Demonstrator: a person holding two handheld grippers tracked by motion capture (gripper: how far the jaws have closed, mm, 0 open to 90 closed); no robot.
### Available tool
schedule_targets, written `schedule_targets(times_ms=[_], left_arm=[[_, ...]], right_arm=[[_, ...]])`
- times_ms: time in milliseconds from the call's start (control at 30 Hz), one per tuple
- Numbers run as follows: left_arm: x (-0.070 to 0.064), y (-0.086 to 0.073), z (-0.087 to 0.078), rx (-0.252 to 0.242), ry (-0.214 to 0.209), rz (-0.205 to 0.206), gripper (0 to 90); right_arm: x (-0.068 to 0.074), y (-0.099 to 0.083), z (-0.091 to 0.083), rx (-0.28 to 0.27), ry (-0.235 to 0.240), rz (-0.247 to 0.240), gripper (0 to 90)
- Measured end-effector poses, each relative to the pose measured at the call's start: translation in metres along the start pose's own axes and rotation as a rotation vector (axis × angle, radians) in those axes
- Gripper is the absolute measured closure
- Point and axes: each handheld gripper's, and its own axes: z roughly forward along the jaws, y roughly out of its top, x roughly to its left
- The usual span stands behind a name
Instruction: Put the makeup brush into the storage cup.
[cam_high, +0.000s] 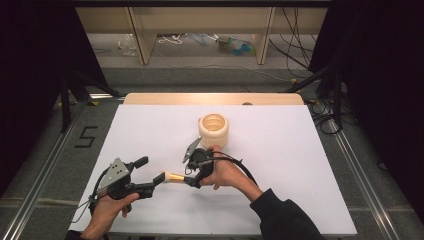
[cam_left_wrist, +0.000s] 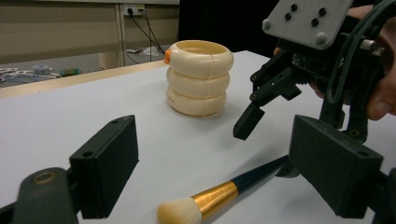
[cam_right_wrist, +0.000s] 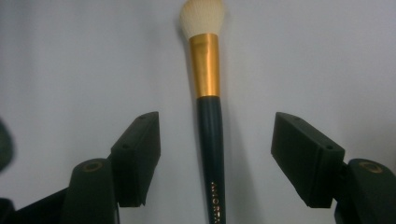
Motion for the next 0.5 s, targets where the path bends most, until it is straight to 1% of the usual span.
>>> schedule_targets(times_ms=[33,100,133,167,200,300,367,400,433,500], left_arm=[[0.0,0.0,0.0,0.0,0.0,0.0,15.7],[0.0,0.0,0.0,0.003,-0.004,0.004,15.7],[0.0,0.0,0.001,-0.001,-0.008,0.004,15.7],[0.0,0.0,0.001,0.004,-0.004,0.005,15.7],[0.0,-0.001,0.001,0.005,-0.005,0.004,15.7],[0.0,-0.001,0.001,0.008,-0.007,0.006,15.8],[0.0,-0.001,0.001,0.009,-0.008,0.006,15.8],[0.0,-0.001,0.001,0.011,-0.008,0.006,15.8],[0.0,-0.001,0.001,0.011,-0.008,0.006,15.8],[0.0,-0.001,0.001,0.012,-0.012,0.006,15.8]], right_arm=[[0.0,0.001,0.002,0.016,-0.002,-0.002,34.9],[-0.001,0.002,0.005,0.026,0.002,-0.011,35.1],[-0.002,0.004,0.009,0.047,-0.006,-0.012,36.8],[-0.002,0.004,0.009,0.047,-0.006,-0.012,36.8],[-0.004,0.006,0.012,0.06,-0.01,-0.016,37.8],[-0.005,0.01,0.016,0.072,0.004,-0.019,40.2],[-0.005,0.011,0.016,0.078,0.003,-0.019,41.1],[-0.004,0.013,0.018,0.082,0.006,-0.024,43.2],[-0.004,0.014,0.019,0.086,0.017,-0.026,44.0],[-0.003,0.015,0.021,0.093,0.013,-0.026,45.6]])
